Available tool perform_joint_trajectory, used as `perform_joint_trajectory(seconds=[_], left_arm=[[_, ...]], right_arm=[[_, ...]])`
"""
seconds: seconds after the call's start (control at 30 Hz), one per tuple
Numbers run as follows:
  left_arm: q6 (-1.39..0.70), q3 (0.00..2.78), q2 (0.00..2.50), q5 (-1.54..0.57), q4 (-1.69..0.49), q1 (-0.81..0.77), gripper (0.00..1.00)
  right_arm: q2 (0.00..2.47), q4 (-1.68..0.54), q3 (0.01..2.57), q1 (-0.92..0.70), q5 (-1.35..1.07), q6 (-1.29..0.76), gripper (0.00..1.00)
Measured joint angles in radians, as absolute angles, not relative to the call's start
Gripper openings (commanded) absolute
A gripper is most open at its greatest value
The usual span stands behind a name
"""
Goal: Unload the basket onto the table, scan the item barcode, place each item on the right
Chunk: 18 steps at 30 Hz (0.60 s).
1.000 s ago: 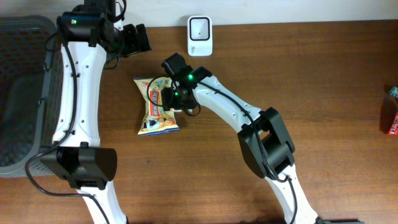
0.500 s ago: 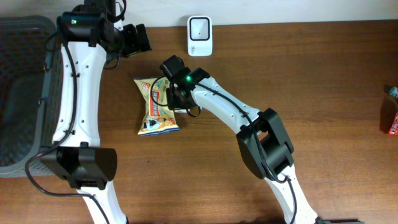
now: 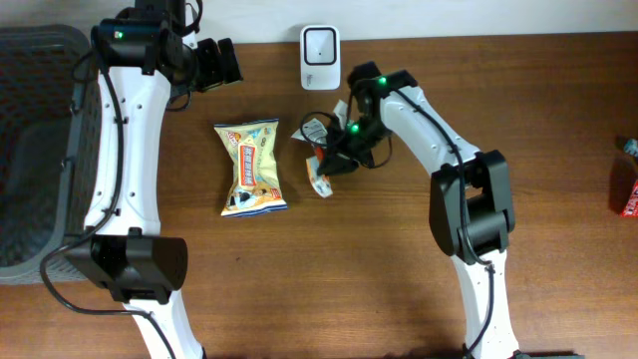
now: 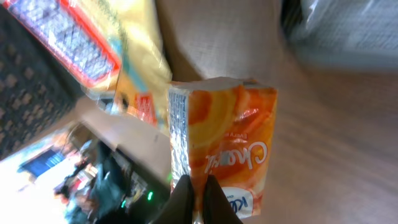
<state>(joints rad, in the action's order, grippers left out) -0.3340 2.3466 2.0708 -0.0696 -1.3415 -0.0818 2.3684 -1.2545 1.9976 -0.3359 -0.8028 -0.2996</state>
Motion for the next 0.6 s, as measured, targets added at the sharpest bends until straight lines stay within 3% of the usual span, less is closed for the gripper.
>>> perform_joint_trajectory(seconds=[0.47,0.6], left_arm=[[-0.334,2.347,2.071,-0.070,-1.342,-0.082,0.99],[-0.334,2.347,2.071,-0.069,-1.342,-0.082,0.99]], right_arm=[[2.363,-1.184,1.717,-0.238,-0.912,-0.180,0.05],[2.363,-1.233,1.720,-0.141,-0.738,-0.184,0.15]])
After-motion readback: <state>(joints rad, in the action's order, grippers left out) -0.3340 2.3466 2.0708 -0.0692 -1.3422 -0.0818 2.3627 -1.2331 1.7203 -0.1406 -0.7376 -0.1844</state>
